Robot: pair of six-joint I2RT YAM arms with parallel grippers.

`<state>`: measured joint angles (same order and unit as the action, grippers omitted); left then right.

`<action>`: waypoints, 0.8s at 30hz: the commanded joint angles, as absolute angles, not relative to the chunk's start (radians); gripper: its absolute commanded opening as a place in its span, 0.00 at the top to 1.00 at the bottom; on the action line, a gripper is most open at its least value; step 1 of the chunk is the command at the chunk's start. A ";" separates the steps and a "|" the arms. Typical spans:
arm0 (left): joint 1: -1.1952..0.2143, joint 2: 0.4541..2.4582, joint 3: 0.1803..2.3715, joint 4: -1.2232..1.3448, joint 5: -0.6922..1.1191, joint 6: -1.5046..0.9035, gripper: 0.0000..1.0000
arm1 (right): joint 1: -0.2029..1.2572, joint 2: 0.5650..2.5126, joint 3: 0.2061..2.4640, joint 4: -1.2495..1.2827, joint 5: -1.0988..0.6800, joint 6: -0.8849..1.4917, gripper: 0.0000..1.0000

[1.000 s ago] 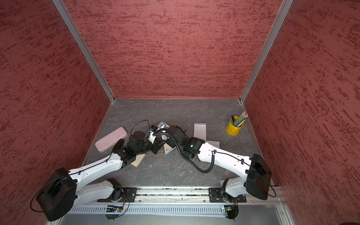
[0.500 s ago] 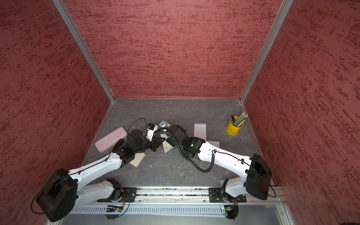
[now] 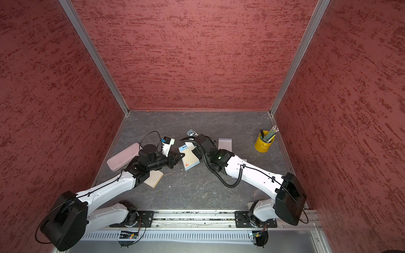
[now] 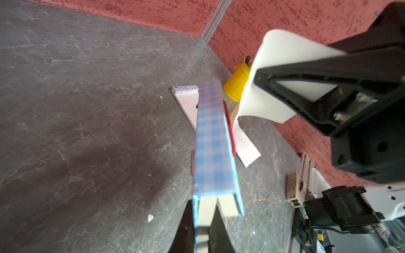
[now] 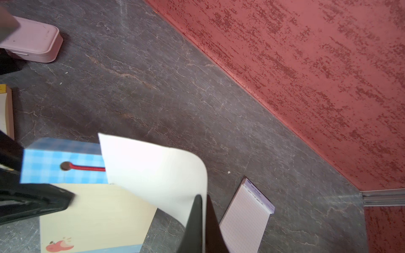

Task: Tear off pages from different memo pads
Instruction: Tear off the paper from the memo pad, then place the paper at the center of the board.

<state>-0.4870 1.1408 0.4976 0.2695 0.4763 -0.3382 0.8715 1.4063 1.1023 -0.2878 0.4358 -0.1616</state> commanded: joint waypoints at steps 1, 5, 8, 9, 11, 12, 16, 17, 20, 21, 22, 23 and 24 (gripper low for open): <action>-0.424 1.119 0.470 0.261 0.522 -0.407 1.00 | 0.806 1.399 1.088 -0.270 0.471 -0.126 1.00; -0.326 1.118 0.467 0.200 0.561 -0.479 1.00 | 0.758 1.385 1.071 -0.274 0.456 -0.103 1.00; -0.272 1.112 0.496 0.078 0.538 -0.488 1.00 | 0.730 1.393 1.059 -0.287 0.473 -0.093 1.00; -0.259 1.112 0.513 0.032 0.524 -0.481 1.00 | 0.725 1.402 1.058 -0.297 0.489 -0.092 1.00; -0.231 1.116 0.554 -0.062 0.508 -0.461 1.00 | 0.721 1.431 1.050 -0.310 0.526 -0.098 1.00; -0.217 1.120 0.569 -0.089 0.504 -0.458 1.00 | 0.722 1.446 1.048 -0.315 0.543 -0.098 1.00; -0.172 1.153 0.616 -0.136 0.517 -0.459 1.00 | 0.723 1.497 1.055 -0.388 0.575 -0.040 1.00; -0.166 1.165 0.625 -0.132 0.530 -0.464 1.00 | 0.726 1.497 1.050 -0.404 0.578 -0.025 1.00; -0.166 1.223 0.666 -0.118 0.568 -0.478 1.00 | 0.743 1.511 1.039 -0.487 0.593 0.054 1.00; -0.167 1.248 0.684 -0.115 0.581 -0.482 1.00 | 0.757 1.520 1.035 -0.515 0.599 0.080 1.00; -0.170 1.270 0.701 -0.110 0.592 -0.484 1.00 | 0.770 1.527 1.028 -0.539 0.606 0.103 1.00; -0.172 1.289 0.712 -0.101 0.598 -0.485 1.00 | 0.778 1.534 1.022 -0.557 0.607 0.123 1.00; -0.176 1.312 0.724 -0.094 0.603 -0.486 1.00 | 0.788 1.537 1.014 -0.574 0.603 0.148 1.00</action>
